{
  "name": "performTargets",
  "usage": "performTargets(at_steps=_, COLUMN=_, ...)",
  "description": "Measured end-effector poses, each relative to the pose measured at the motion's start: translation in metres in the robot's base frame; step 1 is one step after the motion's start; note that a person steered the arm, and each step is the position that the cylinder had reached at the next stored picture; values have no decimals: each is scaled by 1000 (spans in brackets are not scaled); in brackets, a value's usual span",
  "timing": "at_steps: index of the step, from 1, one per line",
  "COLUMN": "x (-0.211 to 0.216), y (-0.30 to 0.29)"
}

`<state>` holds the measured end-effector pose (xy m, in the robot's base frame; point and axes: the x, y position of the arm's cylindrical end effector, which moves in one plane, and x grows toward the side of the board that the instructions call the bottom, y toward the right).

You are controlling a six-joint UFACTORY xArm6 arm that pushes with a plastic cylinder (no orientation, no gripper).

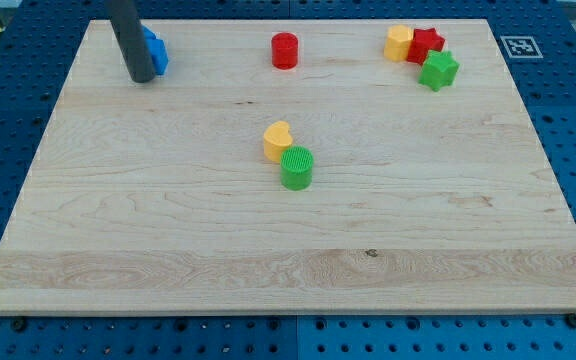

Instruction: Move your arm towards the red circle

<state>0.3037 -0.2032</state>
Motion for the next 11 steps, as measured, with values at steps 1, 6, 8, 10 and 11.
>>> performTargets(at_steps=1, x=-14, y=-15)
performTargets(at_steps=6, x=78, y=113)
performTargets(at_steps=8, x=33, y=219)
performTargets(at_steps=10, x=-26, y=291)
performTargets(at_steps=11, x=-36, y=285)
